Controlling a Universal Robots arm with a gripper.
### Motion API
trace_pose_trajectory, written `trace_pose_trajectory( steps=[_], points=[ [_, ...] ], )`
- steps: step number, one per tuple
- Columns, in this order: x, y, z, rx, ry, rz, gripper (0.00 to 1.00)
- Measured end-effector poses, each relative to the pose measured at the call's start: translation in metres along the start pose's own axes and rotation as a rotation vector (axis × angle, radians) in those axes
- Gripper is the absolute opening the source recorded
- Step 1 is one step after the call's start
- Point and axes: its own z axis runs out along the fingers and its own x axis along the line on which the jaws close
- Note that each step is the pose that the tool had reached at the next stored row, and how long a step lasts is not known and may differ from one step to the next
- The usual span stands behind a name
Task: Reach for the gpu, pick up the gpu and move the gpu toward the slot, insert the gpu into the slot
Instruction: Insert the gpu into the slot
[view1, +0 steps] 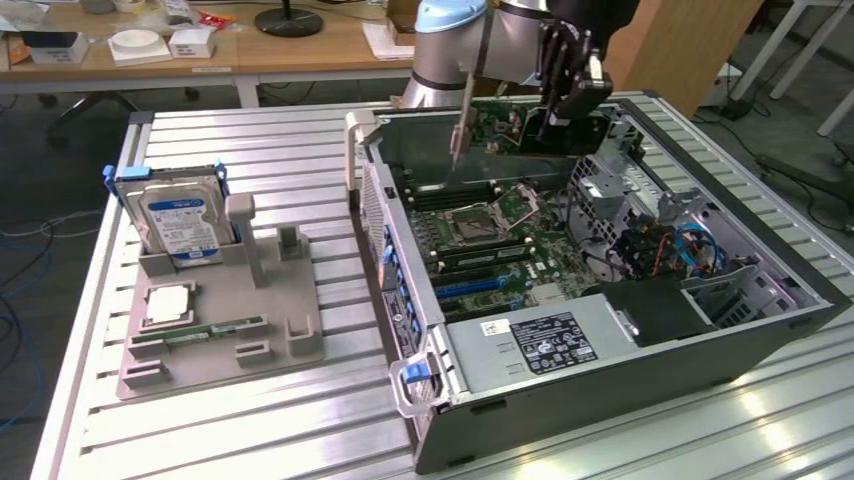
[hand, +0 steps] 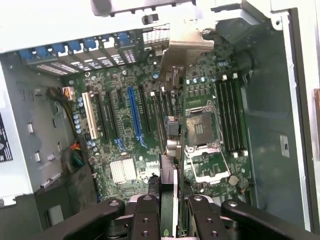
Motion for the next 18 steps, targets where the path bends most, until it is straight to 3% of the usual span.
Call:
trace_pose_trajectory(
  steps=[6, 18],
  points=[
    [0.0002, 0.0, 0.0003, -0.0024, -0.0016, -0.068, 0.27],
    [0.0012, -0.0001, 0.0058, -0.0015, -0.0026, -0.11, 0.27]
  ],
)
